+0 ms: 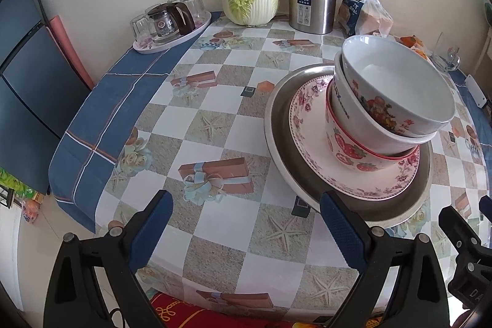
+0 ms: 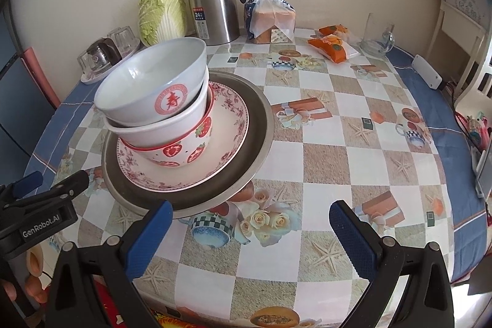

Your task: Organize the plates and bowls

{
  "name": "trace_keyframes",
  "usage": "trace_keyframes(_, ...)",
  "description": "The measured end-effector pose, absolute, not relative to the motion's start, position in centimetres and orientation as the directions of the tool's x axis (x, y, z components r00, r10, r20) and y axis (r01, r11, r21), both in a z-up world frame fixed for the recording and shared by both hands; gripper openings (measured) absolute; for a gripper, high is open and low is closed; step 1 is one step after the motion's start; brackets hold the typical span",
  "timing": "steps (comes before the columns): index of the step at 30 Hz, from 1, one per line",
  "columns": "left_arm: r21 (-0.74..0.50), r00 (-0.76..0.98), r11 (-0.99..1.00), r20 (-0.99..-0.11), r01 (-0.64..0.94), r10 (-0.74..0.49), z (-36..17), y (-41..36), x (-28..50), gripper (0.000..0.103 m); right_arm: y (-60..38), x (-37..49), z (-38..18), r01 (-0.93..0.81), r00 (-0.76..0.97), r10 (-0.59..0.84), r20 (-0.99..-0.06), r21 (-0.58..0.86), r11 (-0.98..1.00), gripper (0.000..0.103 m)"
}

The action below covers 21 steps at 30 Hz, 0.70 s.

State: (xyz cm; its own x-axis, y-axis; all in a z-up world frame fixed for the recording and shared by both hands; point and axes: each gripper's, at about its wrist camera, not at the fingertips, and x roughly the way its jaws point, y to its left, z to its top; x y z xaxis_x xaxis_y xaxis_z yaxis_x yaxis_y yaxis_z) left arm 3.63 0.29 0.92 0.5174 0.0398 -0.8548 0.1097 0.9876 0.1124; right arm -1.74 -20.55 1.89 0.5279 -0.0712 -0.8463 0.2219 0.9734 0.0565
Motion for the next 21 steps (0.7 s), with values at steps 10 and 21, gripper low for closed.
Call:
trace_keyframes(10,0.11,0.511,0.987,-0.859,0.114,0.037,0.75,0.16,3.65,0.097,-20.67,-1.83,1.78,0.23,0.518,-0.075,-0.852,0.054,0.972,0.103)
trace_keyframes(21,0.109,0.505,0.987,-0.863,0.119,0.035,0.56,0.09,3.7,0.097,-21.01,-1.86,1.71,0.247,0.508,-0.08,-0.857,0.056,0.967,0.103)
